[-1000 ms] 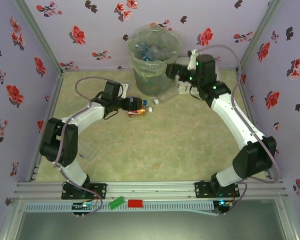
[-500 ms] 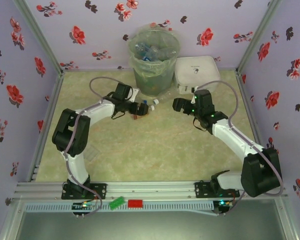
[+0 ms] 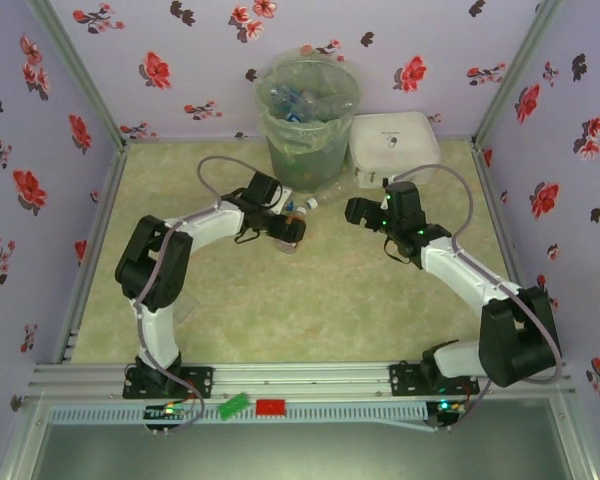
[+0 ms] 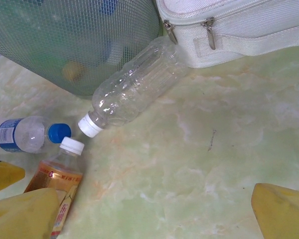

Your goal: Put the plastic bottles in the bin

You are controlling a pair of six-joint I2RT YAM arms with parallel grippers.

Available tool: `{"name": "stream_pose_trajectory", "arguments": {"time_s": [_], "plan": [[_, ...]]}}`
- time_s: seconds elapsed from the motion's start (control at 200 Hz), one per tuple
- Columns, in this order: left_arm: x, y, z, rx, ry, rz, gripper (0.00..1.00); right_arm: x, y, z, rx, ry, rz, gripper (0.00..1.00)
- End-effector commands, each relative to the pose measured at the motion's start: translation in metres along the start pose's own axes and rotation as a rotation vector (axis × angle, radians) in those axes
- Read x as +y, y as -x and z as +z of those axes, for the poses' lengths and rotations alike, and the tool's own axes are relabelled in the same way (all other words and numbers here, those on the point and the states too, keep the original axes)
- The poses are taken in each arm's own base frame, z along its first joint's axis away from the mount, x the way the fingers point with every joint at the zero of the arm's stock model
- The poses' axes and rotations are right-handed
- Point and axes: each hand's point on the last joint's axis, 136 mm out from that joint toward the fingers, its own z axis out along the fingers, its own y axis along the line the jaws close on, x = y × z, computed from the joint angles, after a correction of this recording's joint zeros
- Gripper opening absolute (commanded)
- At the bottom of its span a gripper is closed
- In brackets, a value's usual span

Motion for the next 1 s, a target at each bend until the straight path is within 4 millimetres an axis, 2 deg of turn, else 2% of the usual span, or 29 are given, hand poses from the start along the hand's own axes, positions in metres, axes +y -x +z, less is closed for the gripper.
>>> {"name": "stream_pose_trajectory", "arguments": {"time_s": [0.0,0.11,0.31,0.585,0.65,0.8,0.995], "plan": [[0.003,-0.007,0.010,0.053,0.053,0.048,0.99,-0.003,0.009,-0.011,-0.049,-0.015,0.035,1.00],[-0.004,-0.011,0.016,0.076,0.065,0.083,0.98,-0.006,0.008,-0.014,-0.066,-0.016,0.059,1.00],[-0.008,-0.016,0.025,0.104,0.071,0.082,0.88,-0.008,0.004,-0.011,-0.057,-0.018,0.079,1.00],[-0.010,-0.018,0.018,0.084,0.086,0.070,0.58,-0.003,0.009,-0.001,-0.050,0.000,0.096,1.00],[-0.009,-0.018,0.011,0.065,0.097,0.054,0.51,-0.002,0.009,0.004,-0.052,0.012,0.112,1.00],[-0.009,-0.010,-0.014,-0.040,0.098,-0.006,0.46,-0.009,0.007,0.022,-0.049,0.001,0.160,1.00],[-0.011,0.016,-0.068,-0.238,0.069,-0.123,0.42,-0.007,0.004,0.039,-0.008,0.044,0.220,1.00]]}}
